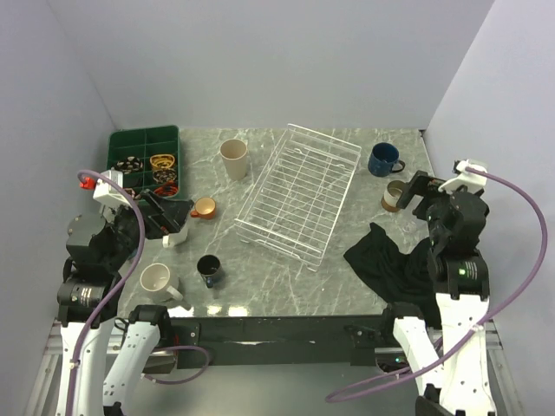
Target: Load the cups into the dish rack
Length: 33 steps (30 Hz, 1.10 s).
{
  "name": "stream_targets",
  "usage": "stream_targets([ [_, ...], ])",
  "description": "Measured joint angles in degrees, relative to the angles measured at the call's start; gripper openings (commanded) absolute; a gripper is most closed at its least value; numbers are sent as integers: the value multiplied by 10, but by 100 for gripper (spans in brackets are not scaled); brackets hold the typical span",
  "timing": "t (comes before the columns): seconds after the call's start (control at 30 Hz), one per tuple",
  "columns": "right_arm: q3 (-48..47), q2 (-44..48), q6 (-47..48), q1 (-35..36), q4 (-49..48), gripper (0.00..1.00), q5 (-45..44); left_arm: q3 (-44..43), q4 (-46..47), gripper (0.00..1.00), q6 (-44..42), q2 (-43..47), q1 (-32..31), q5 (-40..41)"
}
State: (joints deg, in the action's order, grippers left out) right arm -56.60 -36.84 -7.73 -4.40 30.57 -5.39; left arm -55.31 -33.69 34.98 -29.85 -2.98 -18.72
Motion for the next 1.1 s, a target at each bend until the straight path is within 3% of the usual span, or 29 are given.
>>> stream_targets([
  [0.17, -8, -45, 14, -1, 9, 100, -14, 0, -6, 96, -1, 0, 0, -7],
  [0.53, -31, -162, 134, -20, 42, 100, 70, -1, -13, 96, -11, 0, 0, -10],
  [0.7, 16, -141, 191, -20, -4, 100, 47, 2, -13, 96, -17, 0, 0, -10],
  [0.83, -7, -159, 240, -26, 19, 100, 38, 16, -10, 96, -22, 0, 0, -12],
  [1.1, -91, -304, 303, -97, 78, 100, 167, 37, -10, 96, -24, 14, 0, -16],
])
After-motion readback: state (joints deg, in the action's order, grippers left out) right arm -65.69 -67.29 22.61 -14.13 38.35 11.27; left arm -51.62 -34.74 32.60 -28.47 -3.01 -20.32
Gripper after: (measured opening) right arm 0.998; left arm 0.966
